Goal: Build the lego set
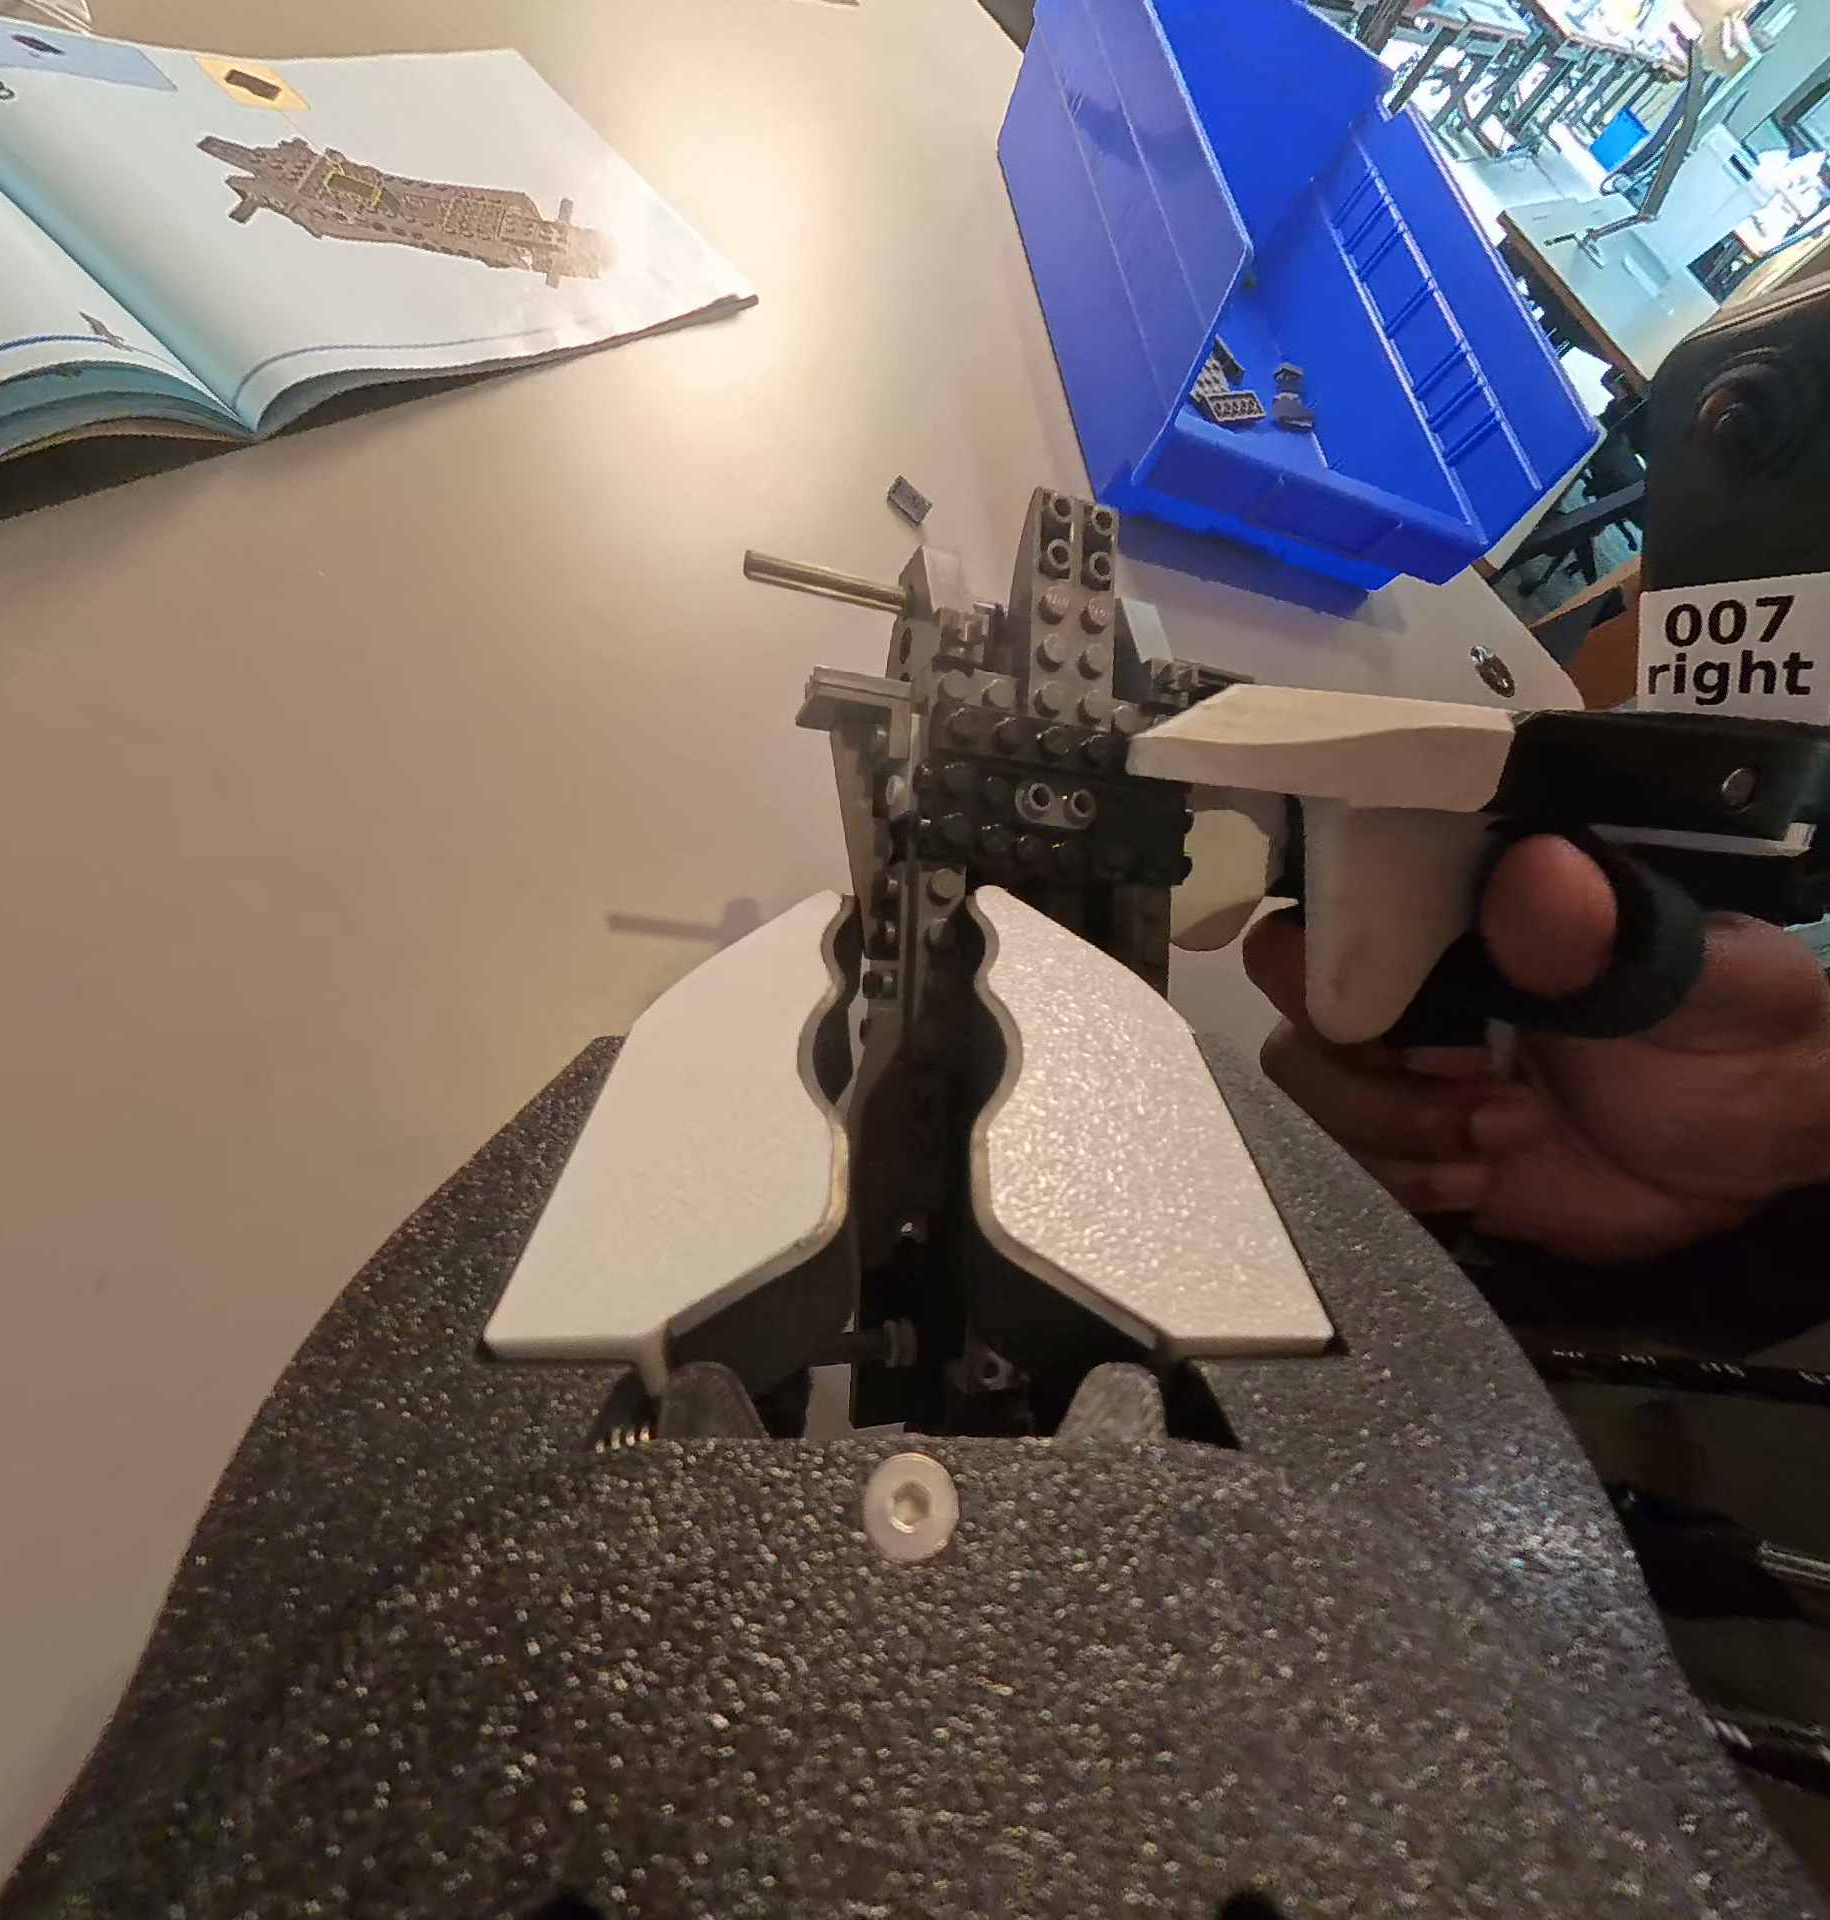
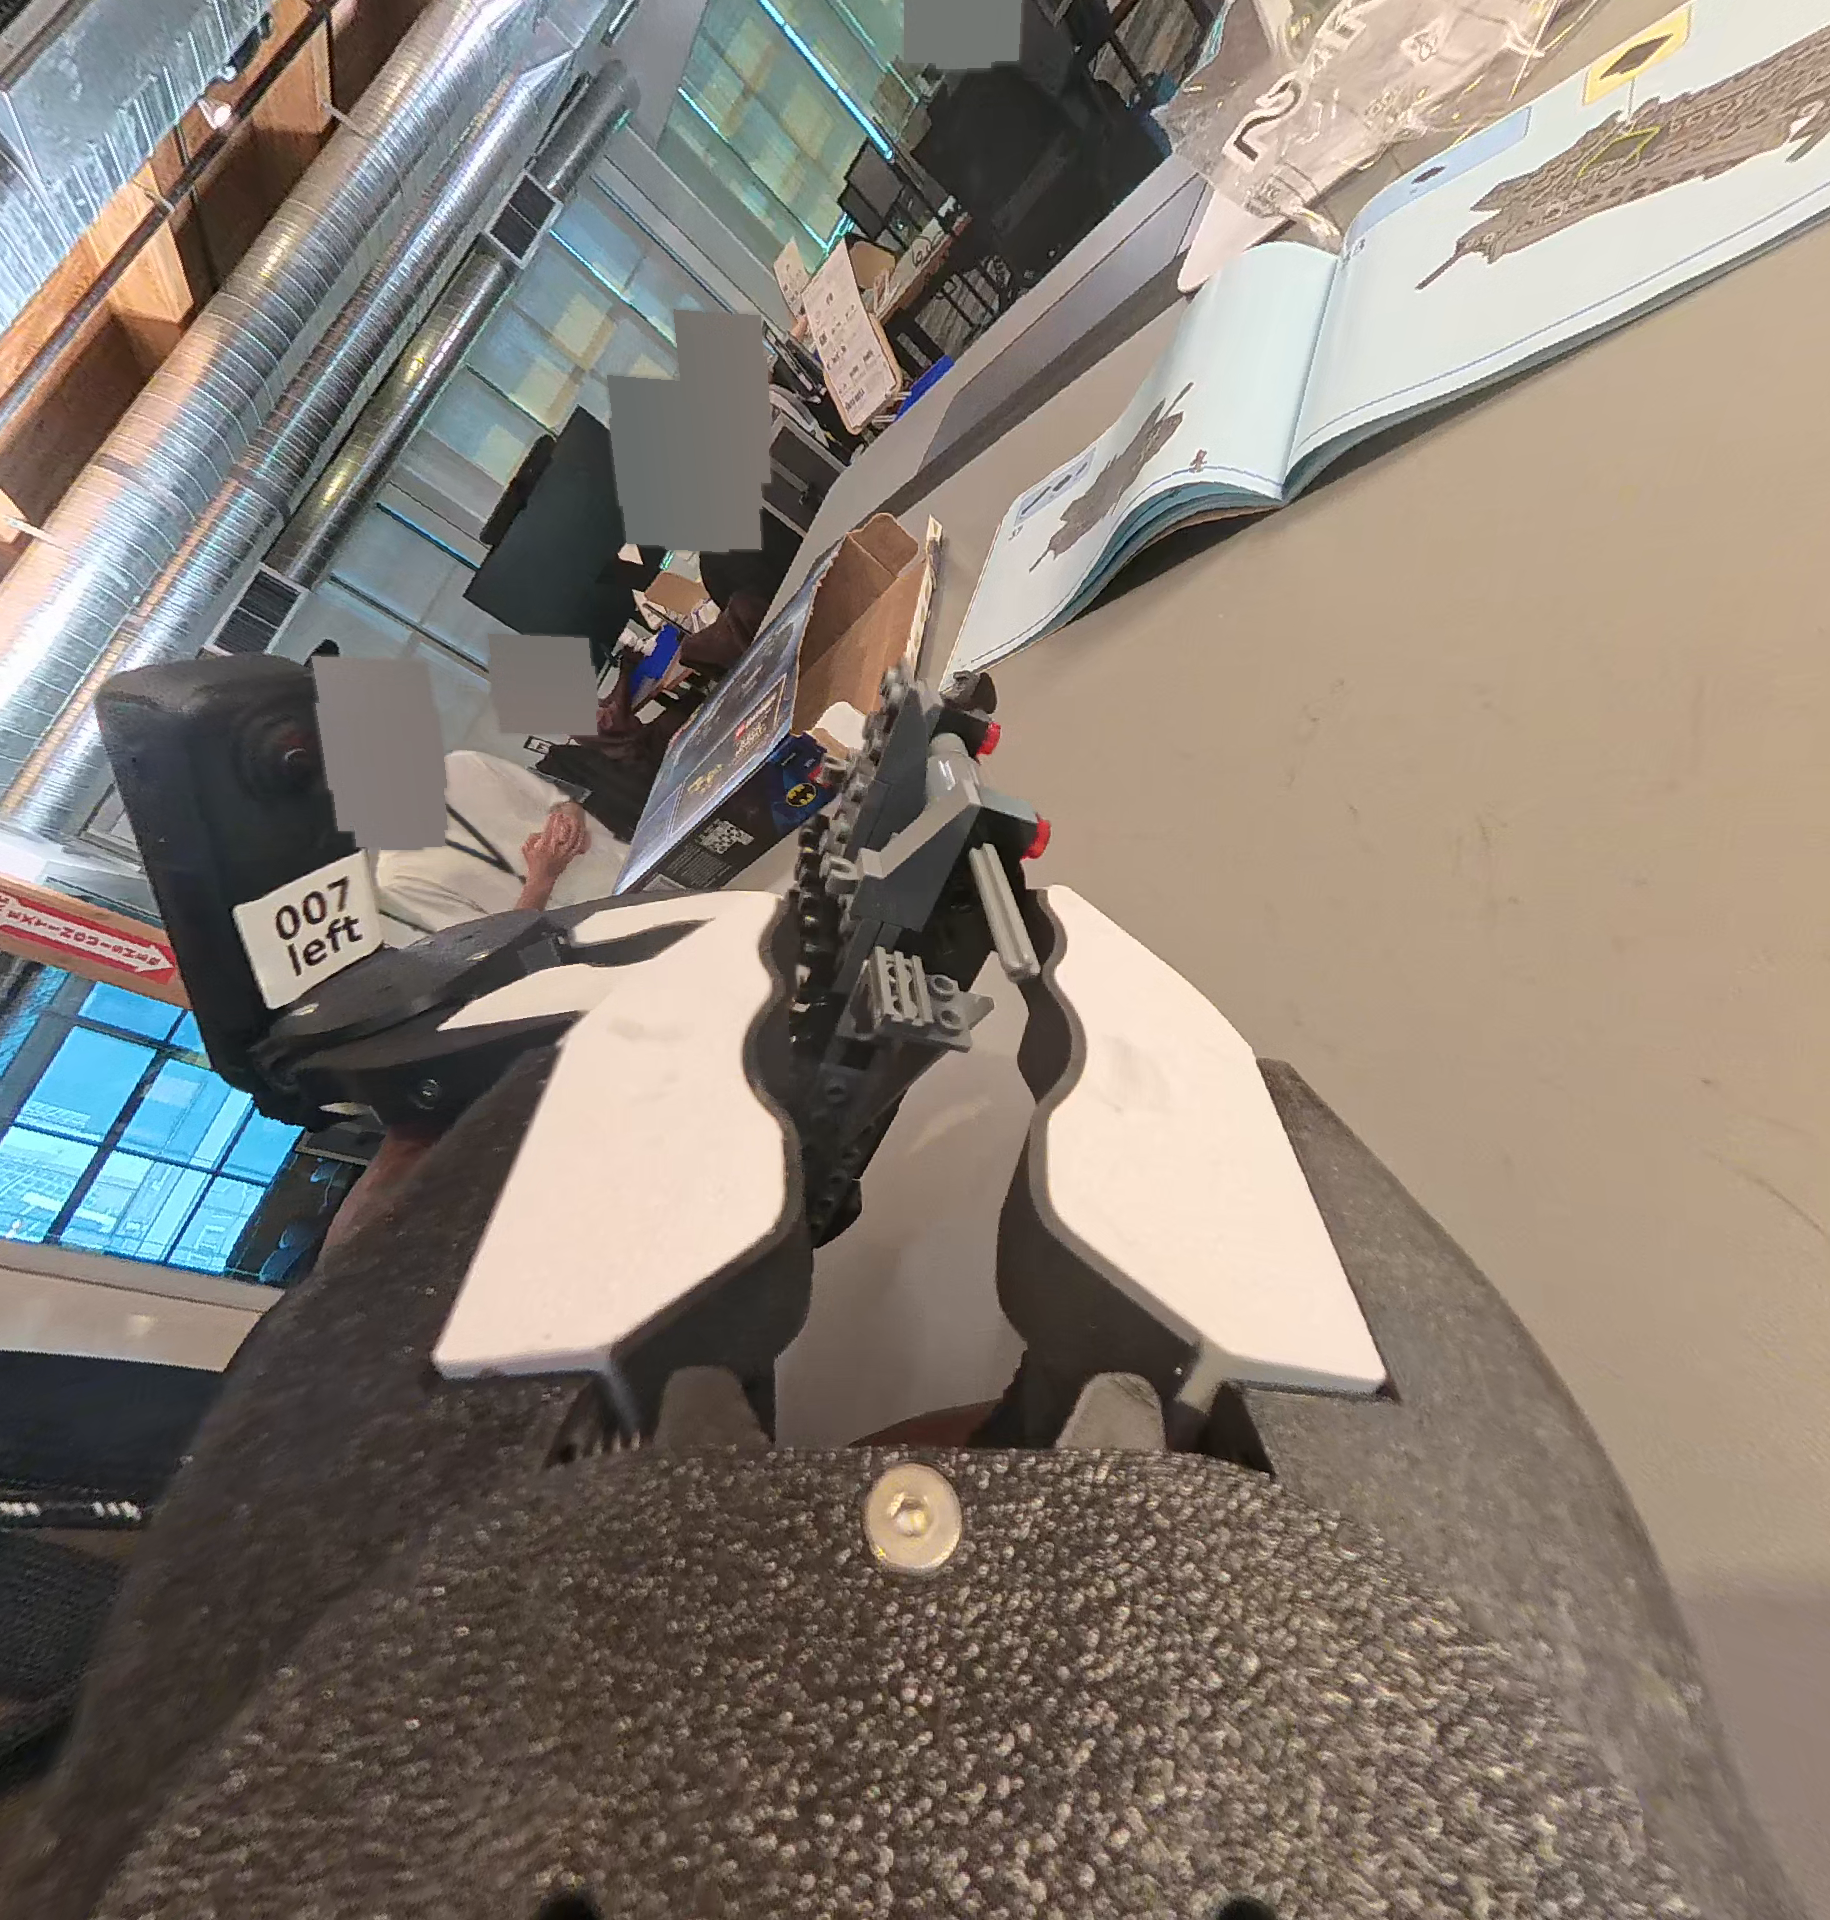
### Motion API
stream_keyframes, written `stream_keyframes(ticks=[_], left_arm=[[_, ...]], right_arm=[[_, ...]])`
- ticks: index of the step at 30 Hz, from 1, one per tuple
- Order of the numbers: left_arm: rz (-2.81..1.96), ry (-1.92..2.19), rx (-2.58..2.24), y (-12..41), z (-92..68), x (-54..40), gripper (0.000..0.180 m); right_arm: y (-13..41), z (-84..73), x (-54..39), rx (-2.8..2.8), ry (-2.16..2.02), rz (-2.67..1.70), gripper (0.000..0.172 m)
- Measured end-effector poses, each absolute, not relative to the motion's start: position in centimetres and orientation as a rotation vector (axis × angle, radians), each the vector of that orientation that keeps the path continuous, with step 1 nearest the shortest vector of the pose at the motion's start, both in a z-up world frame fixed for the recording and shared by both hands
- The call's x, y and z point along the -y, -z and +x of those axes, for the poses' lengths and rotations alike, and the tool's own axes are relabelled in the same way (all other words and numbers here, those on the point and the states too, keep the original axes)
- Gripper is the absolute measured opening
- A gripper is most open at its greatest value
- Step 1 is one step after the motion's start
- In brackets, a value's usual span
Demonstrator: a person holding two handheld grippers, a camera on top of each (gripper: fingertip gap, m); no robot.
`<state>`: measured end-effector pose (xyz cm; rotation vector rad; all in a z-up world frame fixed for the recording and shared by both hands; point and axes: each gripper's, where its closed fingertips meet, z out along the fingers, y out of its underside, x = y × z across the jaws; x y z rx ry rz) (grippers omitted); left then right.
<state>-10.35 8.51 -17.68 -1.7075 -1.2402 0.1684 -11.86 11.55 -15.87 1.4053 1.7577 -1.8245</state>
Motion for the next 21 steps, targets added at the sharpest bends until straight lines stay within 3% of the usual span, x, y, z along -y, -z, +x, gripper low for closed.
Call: stream_keyframes(ticks=[21], left_arm=[[-1.693,-0.249,1.146,16.2,-10.4,-8.9,0.018]], right_arm=[[14.0,-11.8,-11.8,-1.804,1.989,1.322,0.039]])
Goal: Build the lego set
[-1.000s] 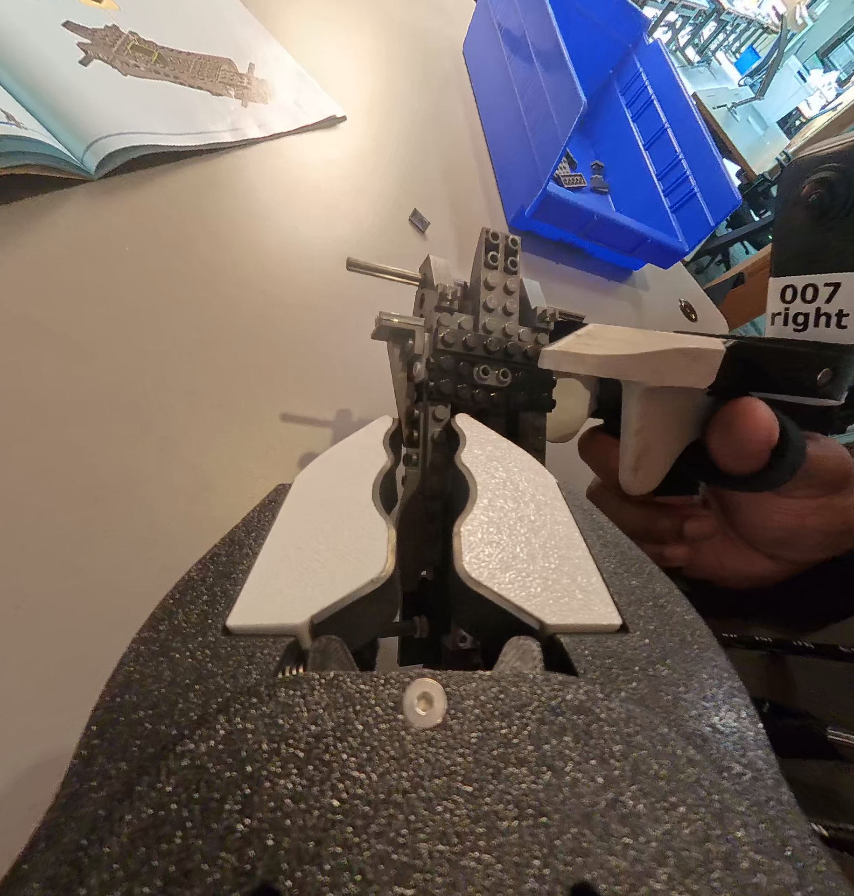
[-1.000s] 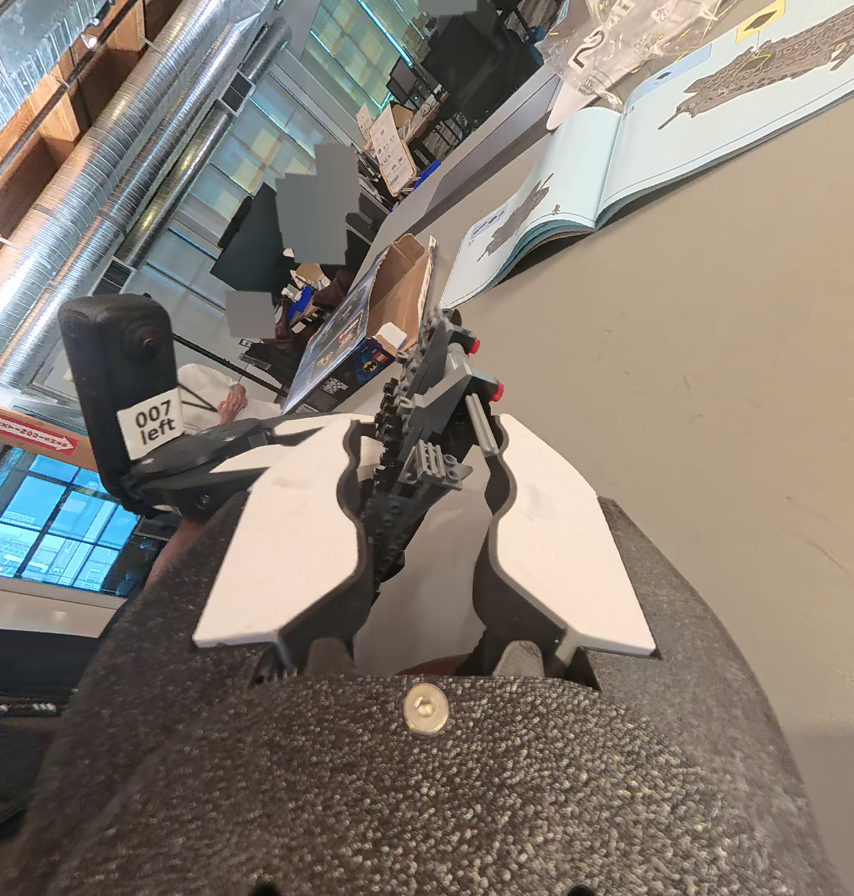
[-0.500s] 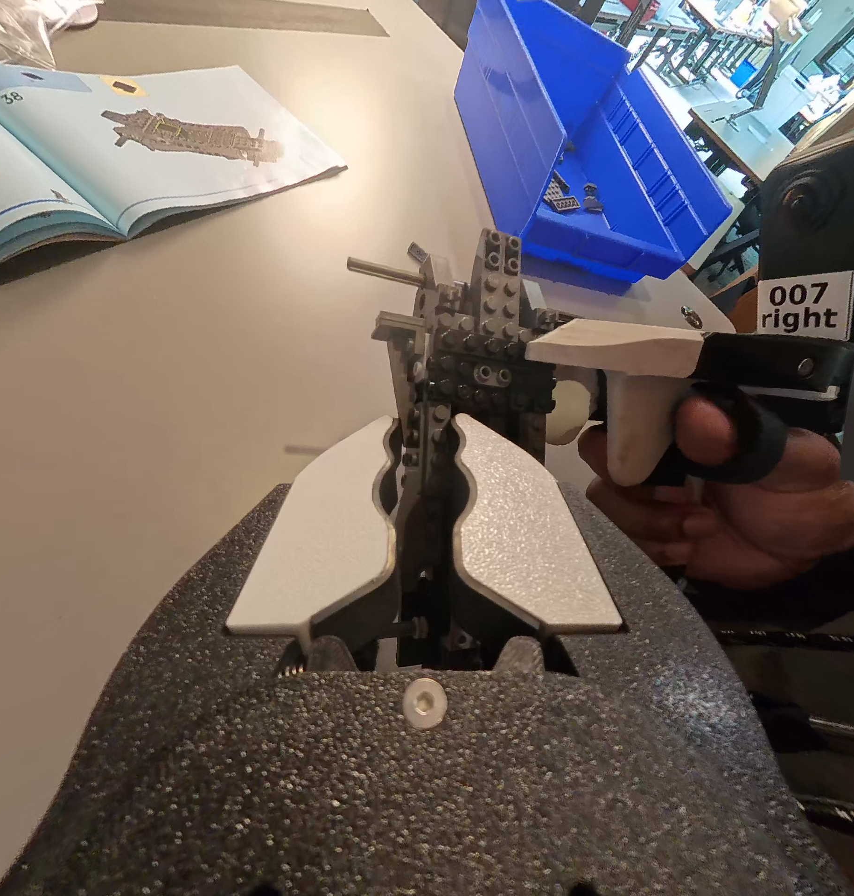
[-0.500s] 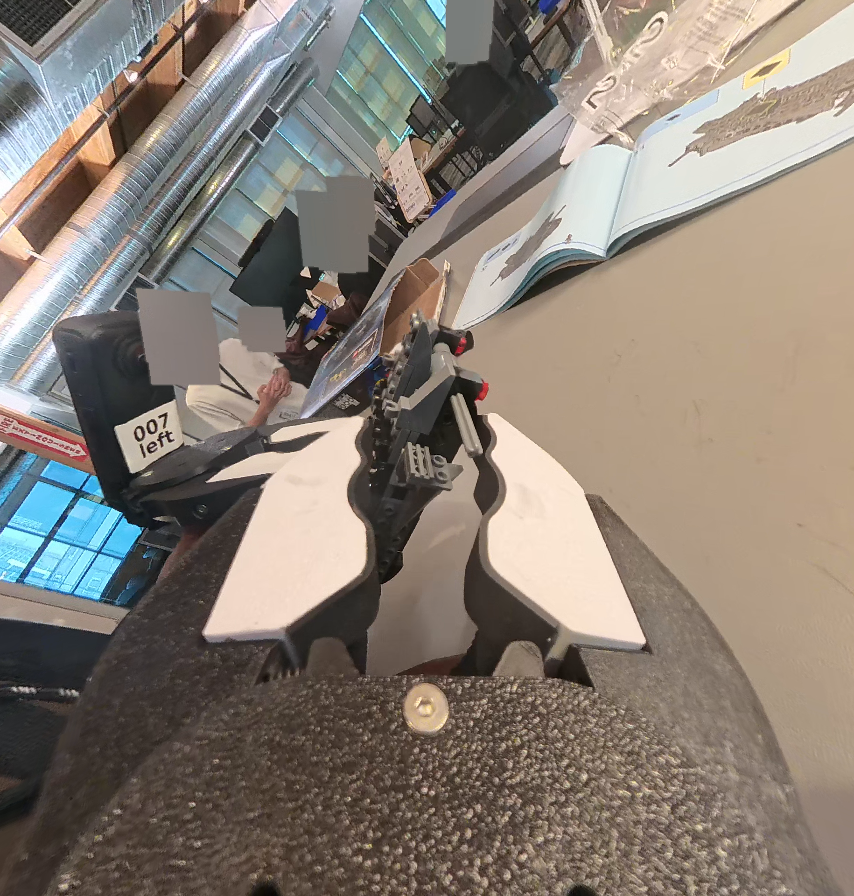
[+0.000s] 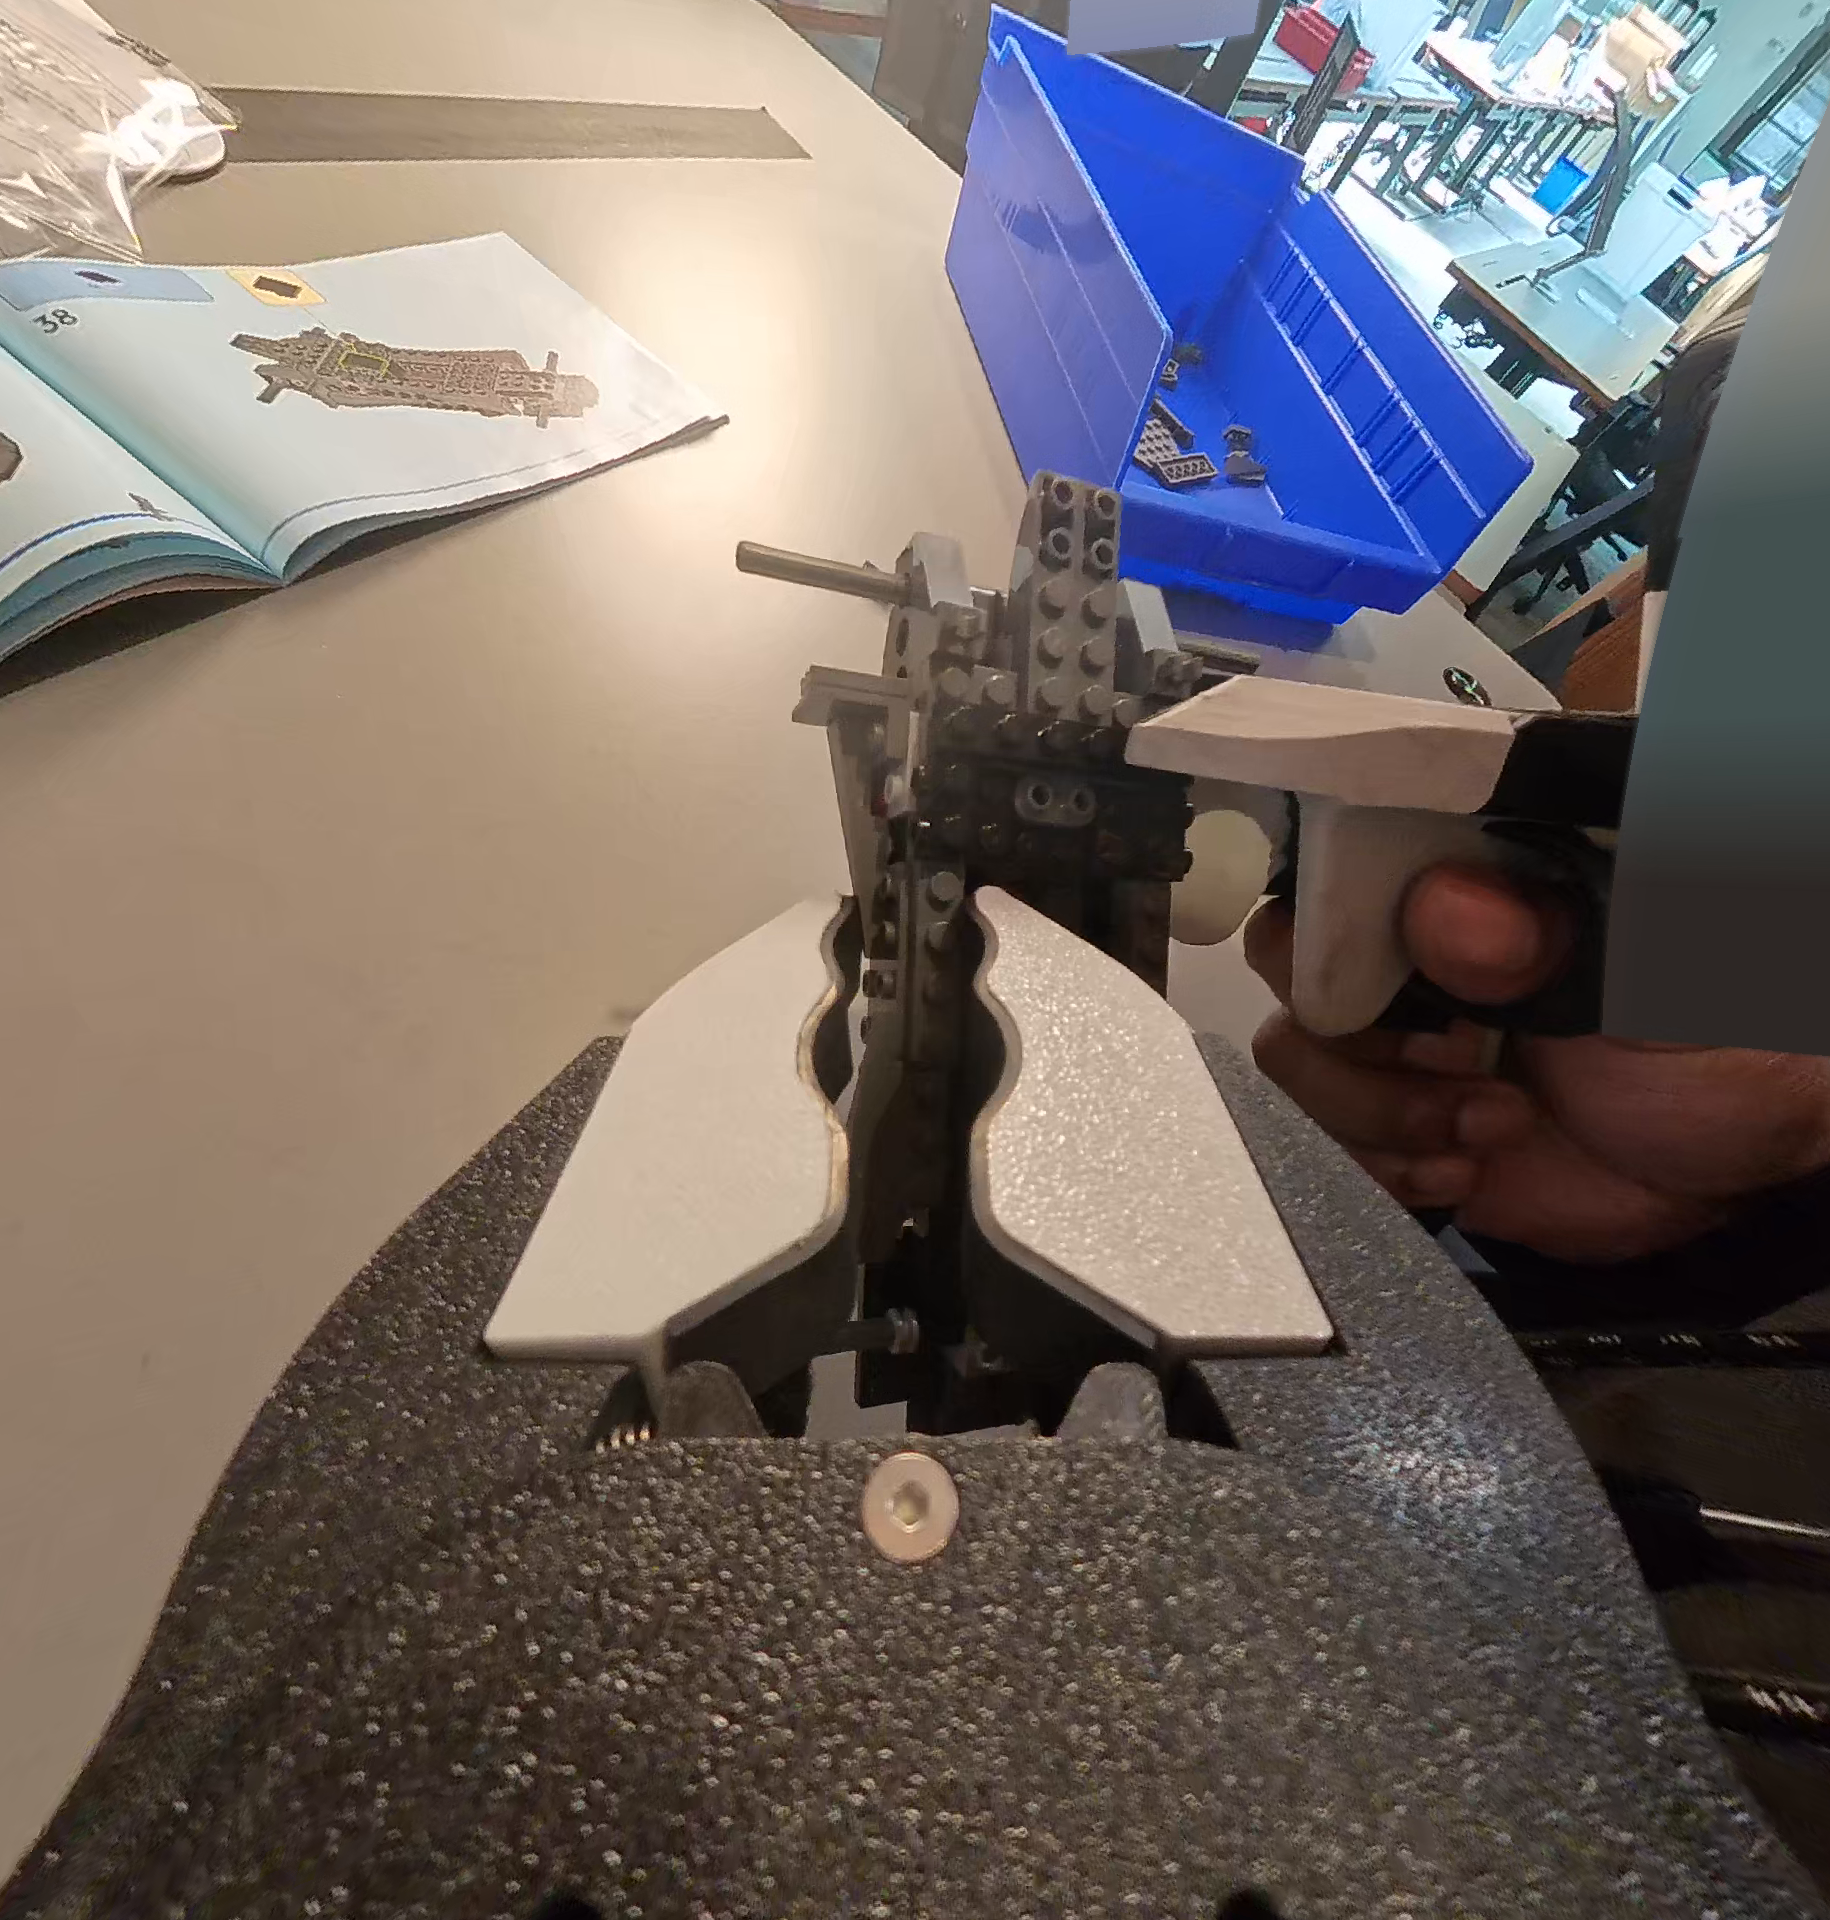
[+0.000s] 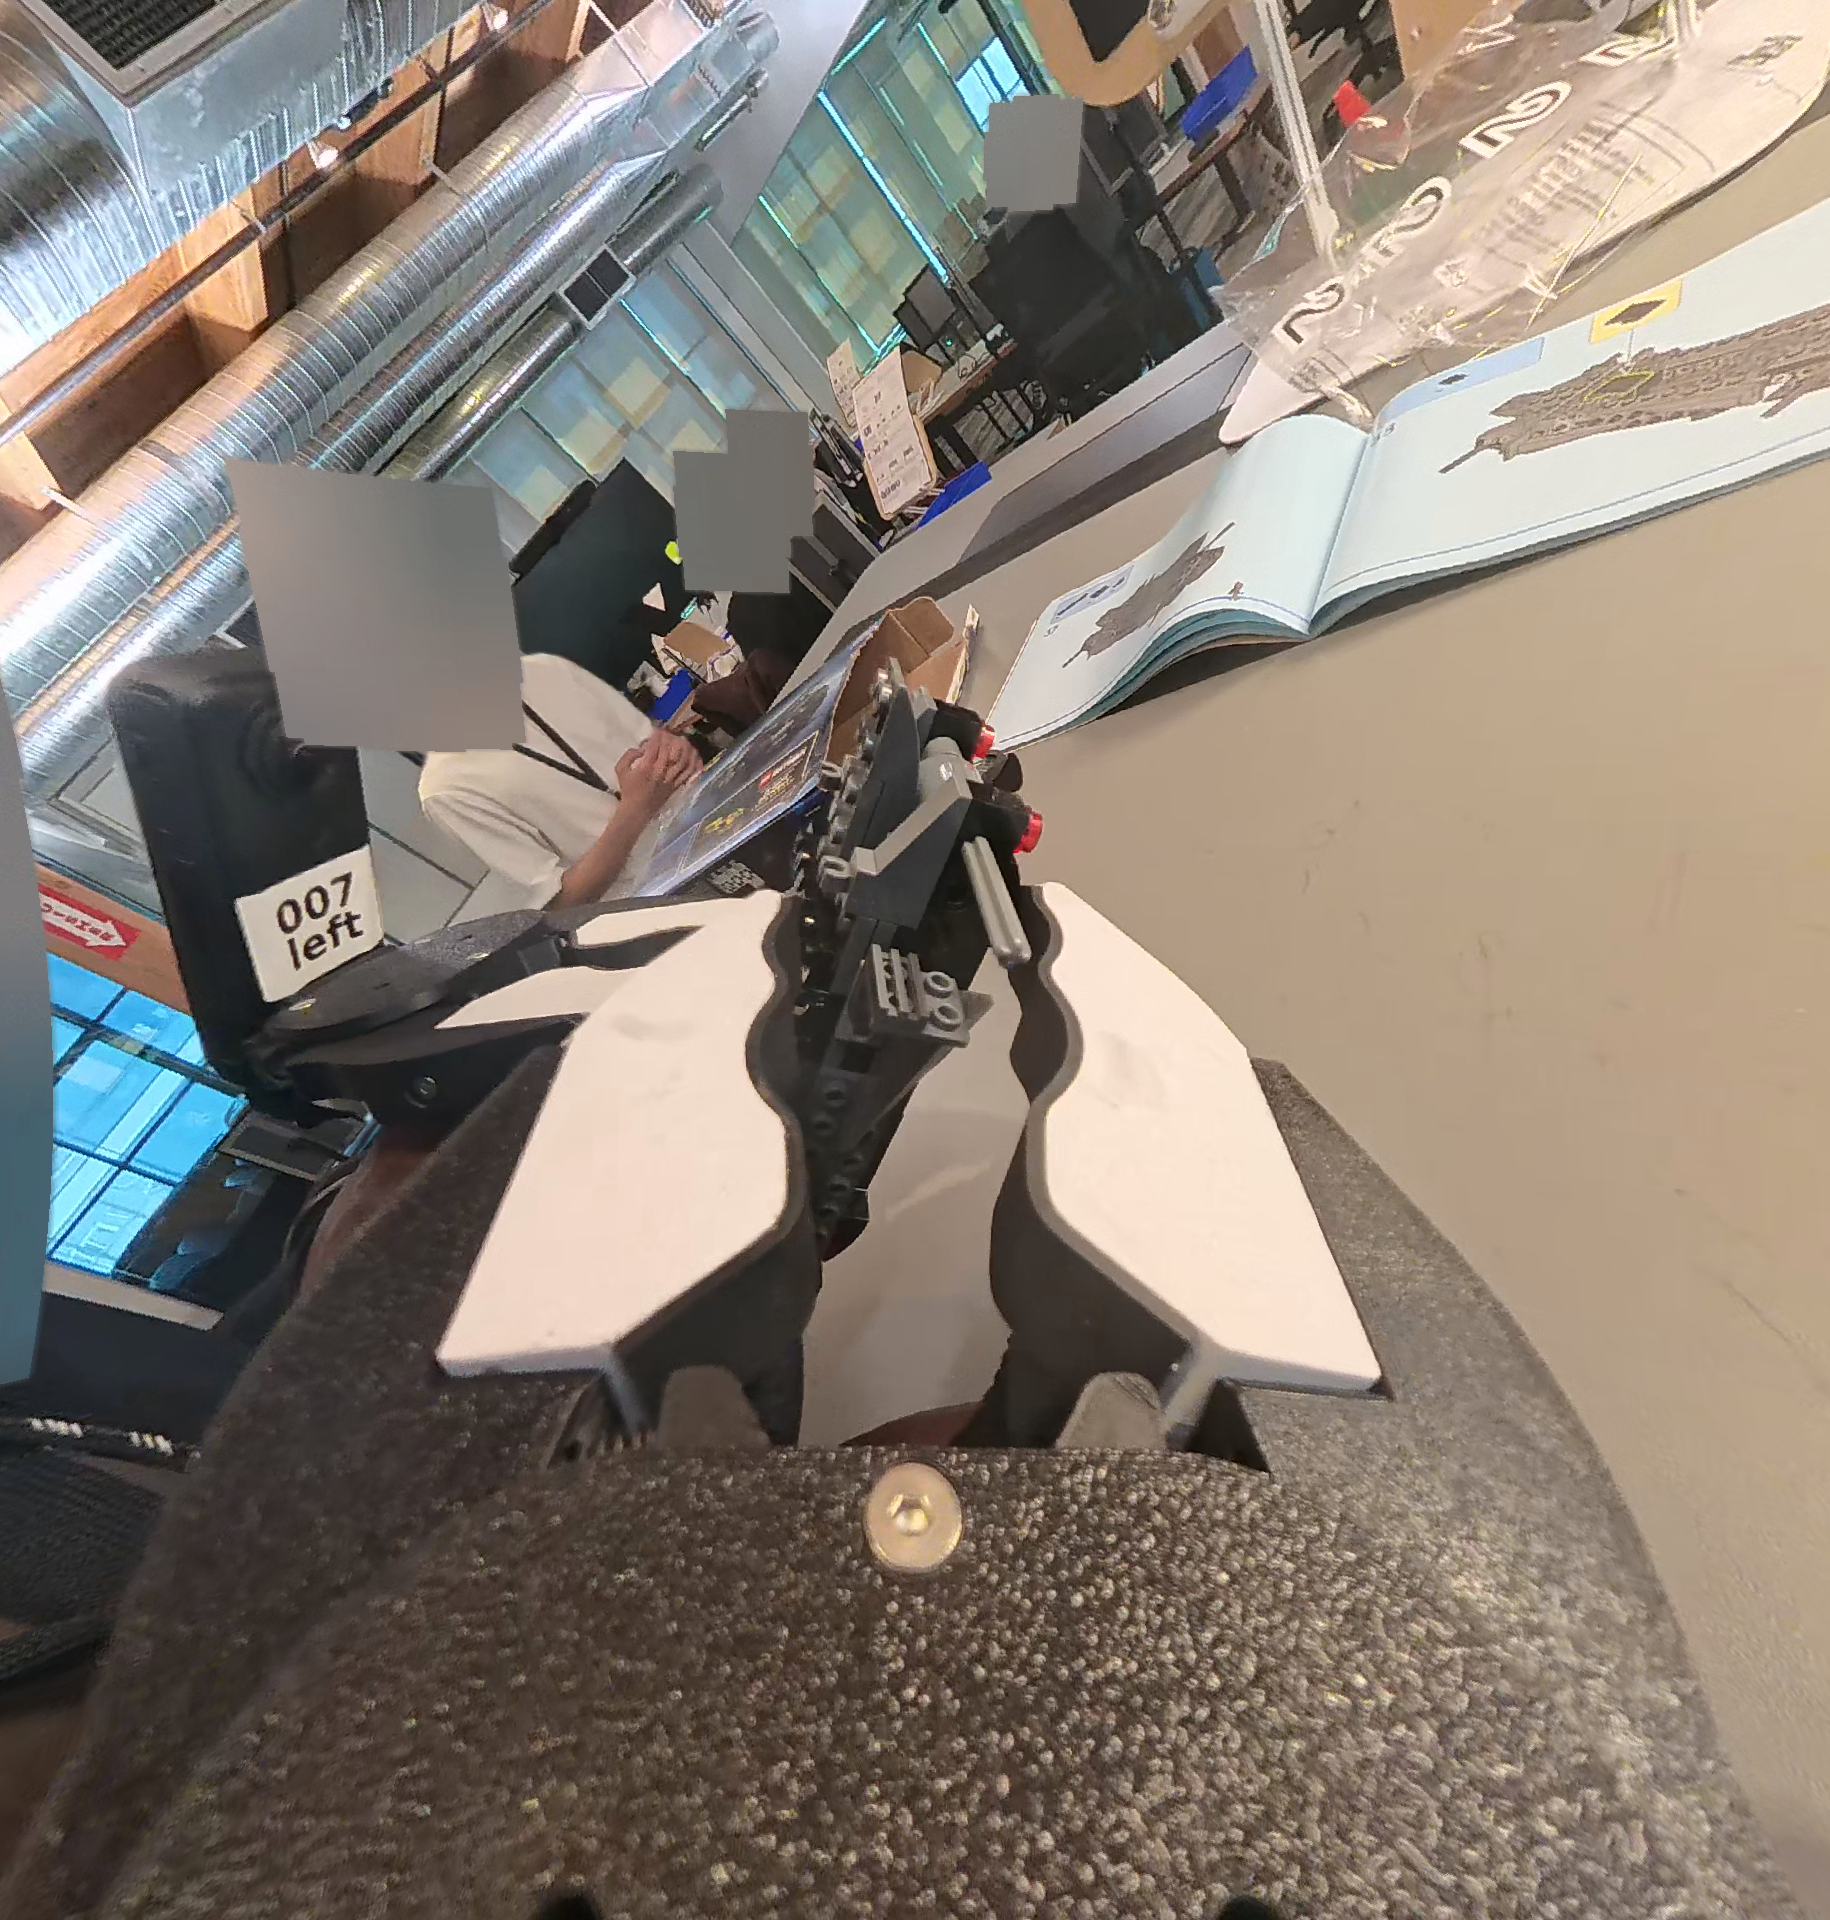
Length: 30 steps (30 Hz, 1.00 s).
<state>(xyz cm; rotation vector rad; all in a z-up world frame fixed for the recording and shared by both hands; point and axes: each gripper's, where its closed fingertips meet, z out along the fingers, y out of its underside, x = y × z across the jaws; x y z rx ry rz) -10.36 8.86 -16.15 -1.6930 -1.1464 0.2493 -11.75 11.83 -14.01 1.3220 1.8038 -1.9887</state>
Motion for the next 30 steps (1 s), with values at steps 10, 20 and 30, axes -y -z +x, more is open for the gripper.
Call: stream_keyframes(ticks=[10,20,30], left_arm=[[-1.688,-0.243,1.151,16.18,-10.42,-8.97,0.018],[-1.684,-0.26,1.158,16.07,-10.59,-8.88,0.018],[-1.687,-0.267,1.142,15.87,-10.57,-9.04,0.018]], right_arm=[[13.98,-11.81,-11.91,-1.804,2.008,1.323,0.039],[14.17,-11.86,-11.86,-1.798,1.945,1.352,0.04],[13.9,-11.94,-11.95,-1.792,1.975,1.345,0.039]])
